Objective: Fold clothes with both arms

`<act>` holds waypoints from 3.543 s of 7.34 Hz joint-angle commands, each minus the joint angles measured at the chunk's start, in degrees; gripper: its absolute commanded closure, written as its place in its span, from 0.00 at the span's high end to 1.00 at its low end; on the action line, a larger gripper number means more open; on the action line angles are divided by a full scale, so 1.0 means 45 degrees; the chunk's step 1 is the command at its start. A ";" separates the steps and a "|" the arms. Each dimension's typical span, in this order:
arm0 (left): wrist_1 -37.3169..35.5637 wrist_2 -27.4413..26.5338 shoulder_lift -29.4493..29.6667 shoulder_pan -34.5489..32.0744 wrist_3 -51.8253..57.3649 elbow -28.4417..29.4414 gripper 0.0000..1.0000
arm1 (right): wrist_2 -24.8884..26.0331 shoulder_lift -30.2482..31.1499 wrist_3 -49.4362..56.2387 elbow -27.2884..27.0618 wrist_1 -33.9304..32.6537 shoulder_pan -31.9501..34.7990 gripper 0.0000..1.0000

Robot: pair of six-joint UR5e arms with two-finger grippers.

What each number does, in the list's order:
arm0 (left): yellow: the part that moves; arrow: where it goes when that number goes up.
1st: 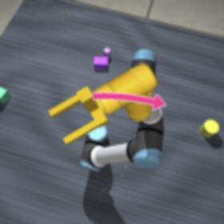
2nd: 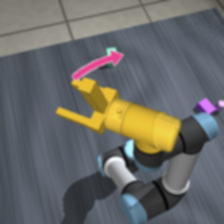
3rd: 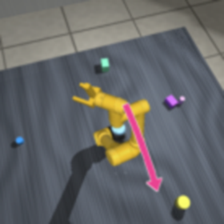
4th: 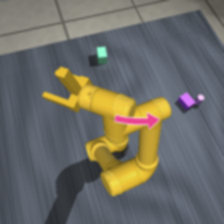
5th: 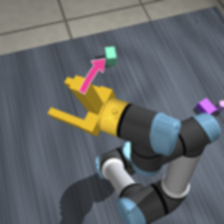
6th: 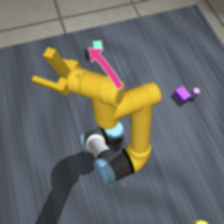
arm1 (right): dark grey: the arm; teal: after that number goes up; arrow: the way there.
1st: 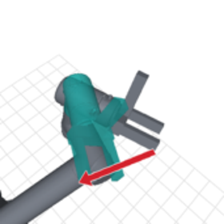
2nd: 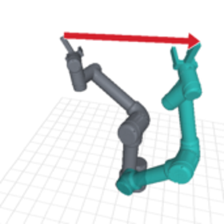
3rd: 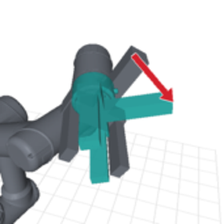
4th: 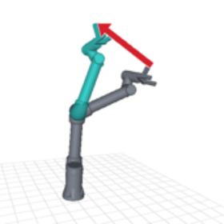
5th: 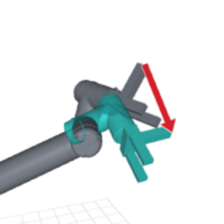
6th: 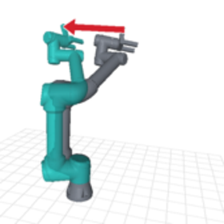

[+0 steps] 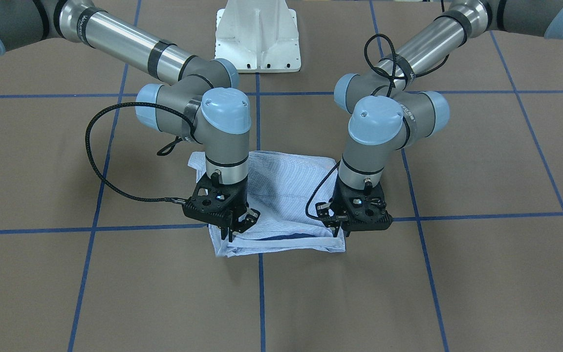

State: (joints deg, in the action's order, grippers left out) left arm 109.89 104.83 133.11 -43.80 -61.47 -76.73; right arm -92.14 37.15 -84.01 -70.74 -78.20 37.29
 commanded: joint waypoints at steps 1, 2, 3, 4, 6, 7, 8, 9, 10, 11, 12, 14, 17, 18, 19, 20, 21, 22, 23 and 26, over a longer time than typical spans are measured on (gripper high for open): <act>-0.0063 0.1714 -0.0456 -0.0478 0.1074 -0.0930 1.00 | -0.1609 -0.0188 0.0446 -0.0079 -0.0102 0.0481 1.00; -0.0044 0.1781 -0.1407 -0.0539 0.1584 -0.2040 1.00 | -0.1672 -0.0170 0.0388 -0.0390 -0.0122 0.0424 1.00; -0.0063 0.1821 -0.1784 -0.0617 0.2188 -0.2438 1.00 | -0.1673 -0.0131 0.0310 -0.0760 -0.0432 -0.0002 1.00; -0.0083 0.2363 -0.1846 -0.0869 0.2736 -0.2422 1.00 | -0.1596 -0.0130 0.0251 -0.1170 -0.1054 -0.0567 1.00; -0.0064 0.2700 -0.2197 -0.1106 0.3190 -0.2577 1.00 | -0.0742 0.0044 0.0250 -0.1058 -0.1196 -0.1757 1.00; -0.0064 0.2700 -0.2217 -0.1106 0.3152 -0.2598 1.00 | -0.0426 0.0084 0.0560 -0.0960 -0.1525 -0.1938 1.00; -0.0064 0.2681 -0.2218 -0.1106 0.3113 -0.2675 1.00 | -0.0307 0.0239 0.2129 -0.0785 -0.1645 -0.1882 1.00; -0.0064 0.2681 -0.2295 -0.1125 0.3054 -0.2753 1.00 | -0.0132 0.0260 0.3151 -0.0455 -0.1568 -0.1475 1.00; -0.0083 0.2681 -0.2315 -0.1125 0.3034 -0.2851 1.00 | -0.0111 0.0260 0.4128 -0.0065 -0.1510 -0.0949 1.00; -0.0083 0.2681 -0.2315 -0.1125 0.3034 -0.2890 1.00 | -0.0014 0.0202 0.4756 0.0384 -0.1258 -0.0479 1.00; -0.0083 0.2681 -0.2315 -0.1125 0.3034 -0.2929 1.00 | 0.0026 0.0202 0.5014 0.0949 -0.0288 -0.0185 1.00; -0.0141 0.2700 -0.2315 -0.1125 0.3034 -0.2988 1.00 | 0.0221 0.0104 0.5327 0.1598 0.0677 0.0284 1.00; -0.0220 0.2700 -0.2373 -0.1145 0.2976 -0.3435 1.00 | -0.2129 -0.0112 0.5290 0.0863 0.0524 0.1397 1.00; -0.0239 0.2700 -0.2683 -0.1145 0.2975 -0.3805 1.00 | -0.2799 0.0315 0.5270 0.0296 0.0426 0.1536 1.00; -0.0259 0.2739 -0.3228 -0.1145 0.2975 -0.4447 1.00 | -0.2922 0.1305 0.5290 -0.0773 0.0193 0.1576 1.00; -0.0278 0.2894 -0.4084 -0.1183 0.3053 -0.5420 1.00 | -0.3116 0.2920 0.5367 -0.2504 0.0113 0.1711 1.00; -0.0762 0.2895 -0.5001 -0.1261 0.3208 -0.6609 1.00 | -0.3911 0.4115 0.5929 -0.3895 -0.0429 0.2196 1.00; -0.1811 0.2895 -0.5629 -0.1455 0.3887 -0.7762 1.00 | -0.4538 0.5152 0.7616 -0.5320 -0.1595 0.2936 1.00; -0.3020 0.2876 -0.6138 -0.2018 0.5421 -0.8566 1.00 | -0.4718 0.6477 0.9316 -0.6726 -0.2631 0.3504 1.00; -0.3325 0.3224 -0.8422 -0.5078 1.0807 -0.8907 1.00 | -0.6861 1.0463 1.3315 -0.8360 -0.2642 0.6232 1.00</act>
State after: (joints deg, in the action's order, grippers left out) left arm 95.37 118.21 99.44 -60.24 -23.82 -116.63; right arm -118.60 76.62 -34.27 -105.95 -89.88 59.09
